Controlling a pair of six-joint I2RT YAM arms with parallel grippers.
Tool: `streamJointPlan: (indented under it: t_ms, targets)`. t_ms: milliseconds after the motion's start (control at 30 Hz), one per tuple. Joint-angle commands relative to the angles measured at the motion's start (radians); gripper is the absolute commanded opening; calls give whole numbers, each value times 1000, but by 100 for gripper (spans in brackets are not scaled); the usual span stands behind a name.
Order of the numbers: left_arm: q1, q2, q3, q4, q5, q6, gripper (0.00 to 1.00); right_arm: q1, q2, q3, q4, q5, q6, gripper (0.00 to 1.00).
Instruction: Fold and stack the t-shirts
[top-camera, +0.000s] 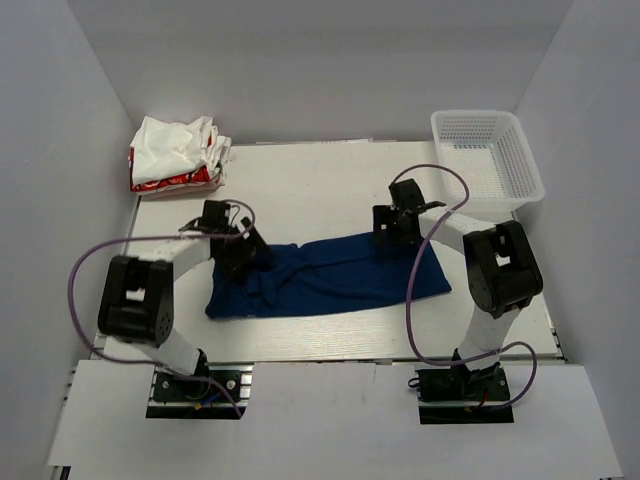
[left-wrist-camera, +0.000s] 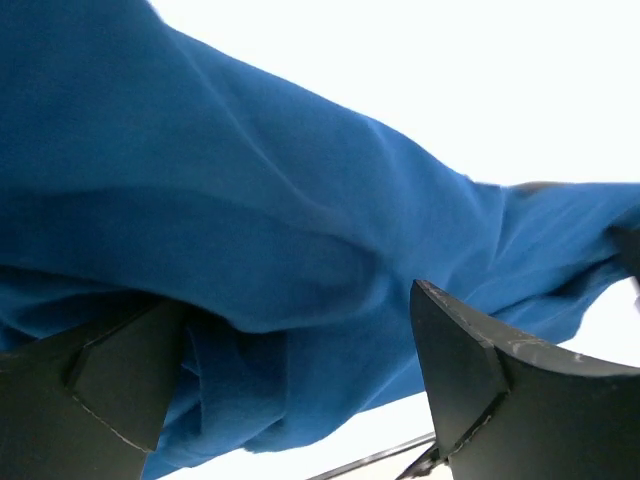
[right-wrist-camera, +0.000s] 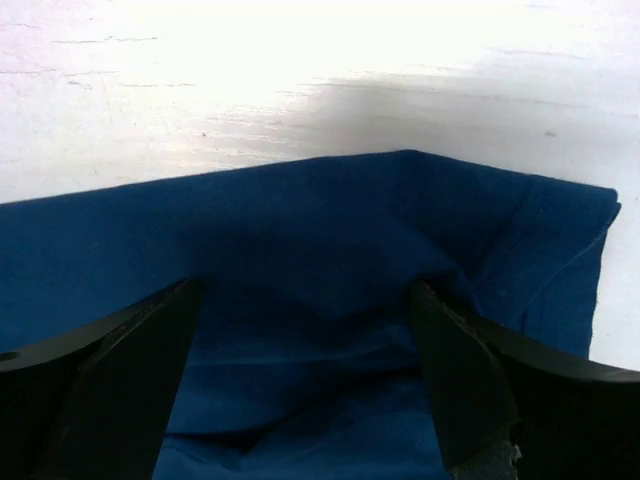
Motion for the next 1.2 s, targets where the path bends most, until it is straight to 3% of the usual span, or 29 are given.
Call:
streamJointPlan:
  t_ms: [0,133,233,300,333,433,467,600,767,933,1167]
  targets:
    - [10,246,73,48,-96,69,100,-10,-15,-86,-51,-60,62,90]
    - [10,510,395,15,-72,121,100,39,-136,-268,-1,-157,138,90]
    - [-14,750,896,-88,-114,148,100,126,-298,-413,6,-192,190,90]
    - [-28,947,1105,-144,-100,170,100,190,-373,-494,-19,-237,204,90]
    - [-28,1019,1328,-165,-45,170,100,251,-390,-510,-22,-266,212,90]
    - [-28,1227,1598,-95,64,136,100,377,-429,-557,-22,-368,211,90]
    - [-37,1245,1599,-24,98,103,100,470,-430,-559,-24,-407,183,90]
    - [-63,1274,1530,266,152,33,100,601,-430,-560,56,-542,97,90]
    - [-102,1322,1571,387,210,24,100,690,-388,-513,118,-629,-6,90]
    - [-111,1291,1571,427,178,24,100,723,-419,-452,75,-486,-18,90]
    - [-111,1059,1619,380,85,124,100,720,-556,-361,90,-343,8,90]
